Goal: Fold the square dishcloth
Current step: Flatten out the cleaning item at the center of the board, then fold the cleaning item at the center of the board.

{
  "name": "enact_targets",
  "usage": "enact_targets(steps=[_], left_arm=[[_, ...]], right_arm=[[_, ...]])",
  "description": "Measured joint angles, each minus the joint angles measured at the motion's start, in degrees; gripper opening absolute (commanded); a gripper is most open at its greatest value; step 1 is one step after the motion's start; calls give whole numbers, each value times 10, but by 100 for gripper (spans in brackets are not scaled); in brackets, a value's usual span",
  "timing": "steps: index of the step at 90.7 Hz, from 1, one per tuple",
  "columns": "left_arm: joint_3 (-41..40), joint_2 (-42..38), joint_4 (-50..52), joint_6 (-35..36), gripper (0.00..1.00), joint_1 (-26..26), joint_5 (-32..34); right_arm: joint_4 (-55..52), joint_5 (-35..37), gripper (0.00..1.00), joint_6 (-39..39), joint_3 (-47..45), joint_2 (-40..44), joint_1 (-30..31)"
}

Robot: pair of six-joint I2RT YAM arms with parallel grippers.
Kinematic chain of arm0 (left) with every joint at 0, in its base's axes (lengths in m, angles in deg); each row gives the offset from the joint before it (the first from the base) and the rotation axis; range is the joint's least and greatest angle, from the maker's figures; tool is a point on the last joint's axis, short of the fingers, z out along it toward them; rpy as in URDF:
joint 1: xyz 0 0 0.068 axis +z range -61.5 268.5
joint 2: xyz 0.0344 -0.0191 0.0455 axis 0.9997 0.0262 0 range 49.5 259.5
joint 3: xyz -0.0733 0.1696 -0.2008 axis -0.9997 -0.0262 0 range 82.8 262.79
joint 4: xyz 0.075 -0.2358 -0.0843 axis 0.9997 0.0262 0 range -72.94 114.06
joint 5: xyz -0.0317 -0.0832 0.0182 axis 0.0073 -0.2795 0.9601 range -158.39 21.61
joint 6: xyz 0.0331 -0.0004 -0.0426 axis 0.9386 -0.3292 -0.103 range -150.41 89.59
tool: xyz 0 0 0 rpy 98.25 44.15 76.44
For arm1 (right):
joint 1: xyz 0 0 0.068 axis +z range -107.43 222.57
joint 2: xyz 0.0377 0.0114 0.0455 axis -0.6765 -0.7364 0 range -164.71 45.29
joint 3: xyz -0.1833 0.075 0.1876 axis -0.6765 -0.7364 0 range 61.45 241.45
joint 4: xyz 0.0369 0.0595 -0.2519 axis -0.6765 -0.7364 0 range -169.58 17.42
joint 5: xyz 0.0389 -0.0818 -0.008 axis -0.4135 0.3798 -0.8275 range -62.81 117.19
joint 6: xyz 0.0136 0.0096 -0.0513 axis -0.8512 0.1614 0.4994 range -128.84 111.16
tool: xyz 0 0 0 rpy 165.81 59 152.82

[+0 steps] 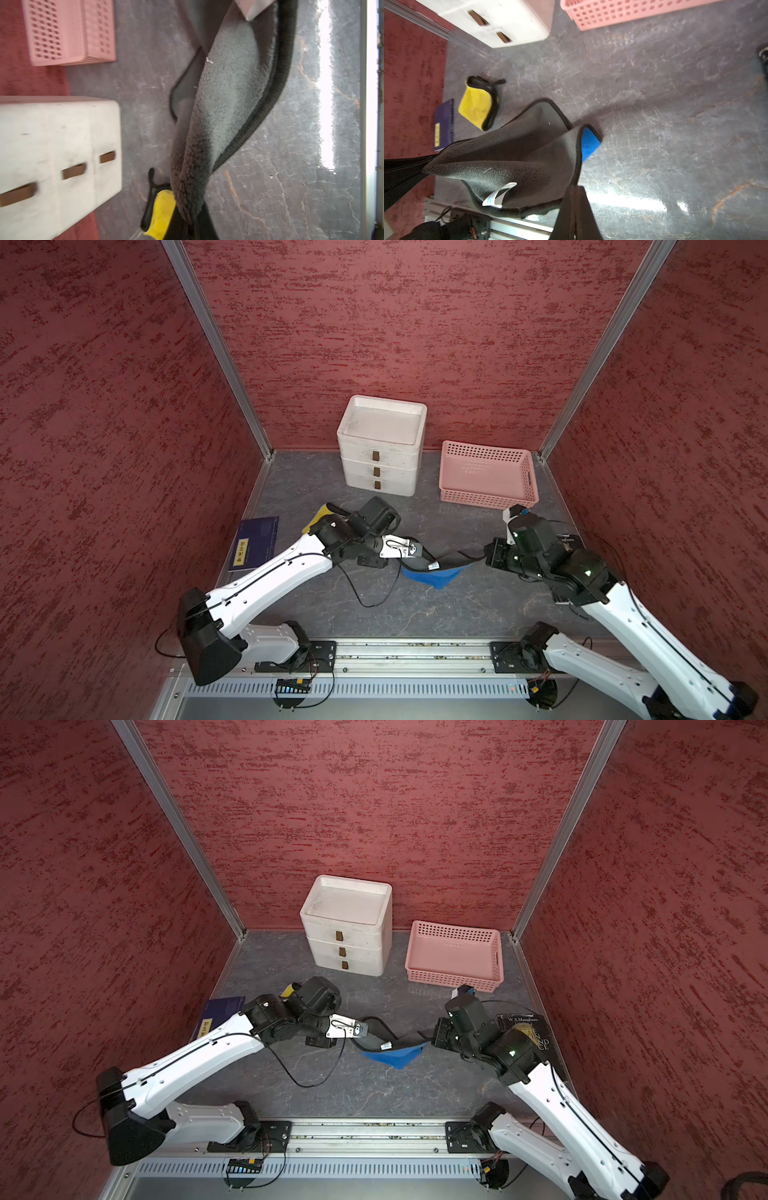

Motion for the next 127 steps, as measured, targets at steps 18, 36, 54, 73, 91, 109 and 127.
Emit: enact_targets(steps=[18, 36, 54, 73, 91, 109, 127], left_arm=[[87, 15, 6, -13, 0, 34, 47], [155, 87, -12, -17, 0, 103, 90], [215, 142, -35, -22, 0, 147, 111], [96, 59, -31, -39, 0, 97, 92], [-146, 12, -3, -78, 0, -13, 12], [-236, 39, 17, -110, 0, -62, -50], [-226, 58, 12, -122, 0, -59, -69]], right_arm=[[-18, 37, 0, 37, 147, -97, -2], [-36, 47, 0, 75, 280, -229, -40], [-54, 49, 0, 101, 426, -327, -69], [-38, 34, 0, 99, 289, -246, -66], [-12, -18, 0, 47, -49, -80, -19], [-21, -60, 0, -24, -194, 6, 62], [-9, -70, 0, -39, -194, -3, 66]])
